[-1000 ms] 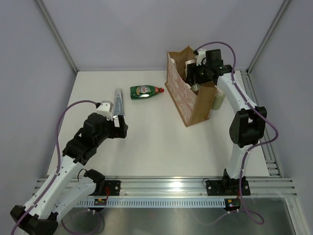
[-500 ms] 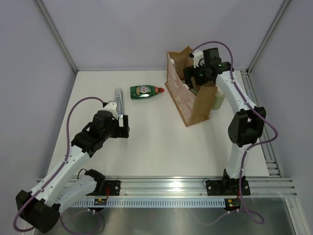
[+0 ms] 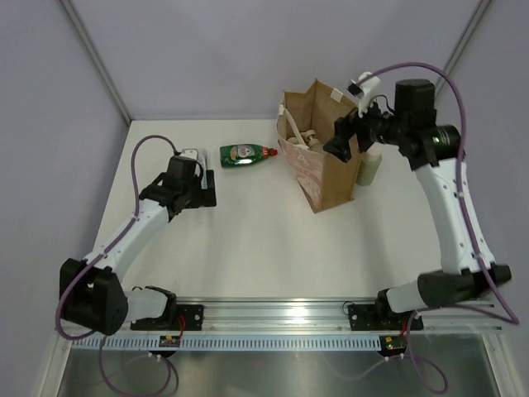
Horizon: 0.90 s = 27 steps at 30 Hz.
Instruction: Place the personal care products into the canvas bag
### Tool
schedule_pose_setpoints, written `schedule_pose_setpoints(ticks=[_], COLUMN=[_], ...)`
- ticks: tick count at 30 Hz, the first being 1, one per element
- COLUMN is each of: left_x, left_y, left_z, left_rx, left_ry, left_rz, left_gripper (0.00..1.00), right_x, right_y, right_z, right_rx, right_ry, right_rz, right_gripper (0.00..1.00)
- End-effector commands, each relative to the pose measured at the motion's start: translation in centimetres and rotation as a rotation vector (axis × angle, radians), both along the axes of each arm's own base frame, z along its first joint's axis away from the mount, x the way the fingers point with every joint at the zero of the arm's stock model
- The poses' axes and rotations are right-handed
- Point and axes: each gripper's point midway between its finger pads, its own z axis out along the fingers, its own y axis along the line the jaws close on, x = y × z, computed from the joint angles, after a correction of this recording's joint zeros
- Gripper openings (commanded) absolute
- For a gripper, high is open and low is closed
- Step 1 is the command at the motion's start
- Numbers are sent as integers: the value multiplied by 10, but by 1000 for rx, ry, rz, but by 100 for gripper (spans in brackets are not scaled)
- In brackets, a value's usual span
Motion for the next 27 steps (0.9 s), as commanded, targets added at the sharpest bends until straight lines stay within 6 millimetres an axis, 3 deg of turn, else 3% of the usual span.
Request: schedule_pose_setpoints(ticks=[1, 2, 3, 4, 6, 7, 8, 9, 10, 11, 12, 15, 16, 21, 27], left_x=[48, 60, 69, 77, 100, 107, 115, 130, 135, 141, 156, 171, 184, 196, 197], left_y=[5, 5, 12, 13, 16, 14, 14, 13, 14, 16, 16, 21, 20, 29, 47], left_z=[7, 11, 7, -13, -15, -38, -44, -39, -59, -64, -56, -70, -61, -85, -94], left_rx=[-17, -21, -20, -14, -38, -34, -29, -23, -3, 10, 20, 56, 53, 83, 104], left_ry=[-45, -61, -51, 3, 10, 63, 73, 53, 96, 106, 80, 110, 83, 155, 191], left_rz=[20, 24, 44, 51, 63, 60, 54, 55, 59, 65, 73, 96, 100, 145, 181], left_gripper=[99, 99, 99, 99, 97, 96, 95, 95, 95, 95, 95, 95, 95, 94, 94], right_x=[-89, -103, -126, -136, -159, -162, -169, -169, -171, -172, -173, -176, -176, -175, -174], right_y=[14, 13, 10, 11, 7, 4, 1, 0, -1, -5, -5, -6, -7, -9, -9], right_z=[5, -1, 9, -23, -29, -58, -59, -74, -77, -78, -80, -95, -96, -95, -96], right_rx=[95, 97, 91, 99, 94, 96, 99, 102, 112, 123, 135, 166, 161, 180, 189], right_ry=[-35, -49, -149, -88, -180, -136, -174, -171, -177, -185, -191, -160, -156, -124, -113], right_rz=[254, 285, 317, 335, 374, 371, 361, 357, 360, 342, 347, 361, 359, 362, 361], right_gripper=[99, 100, 100, 99, 100, 100, 99, 99, 100, 100, 99, 100, 99, 99, 99])
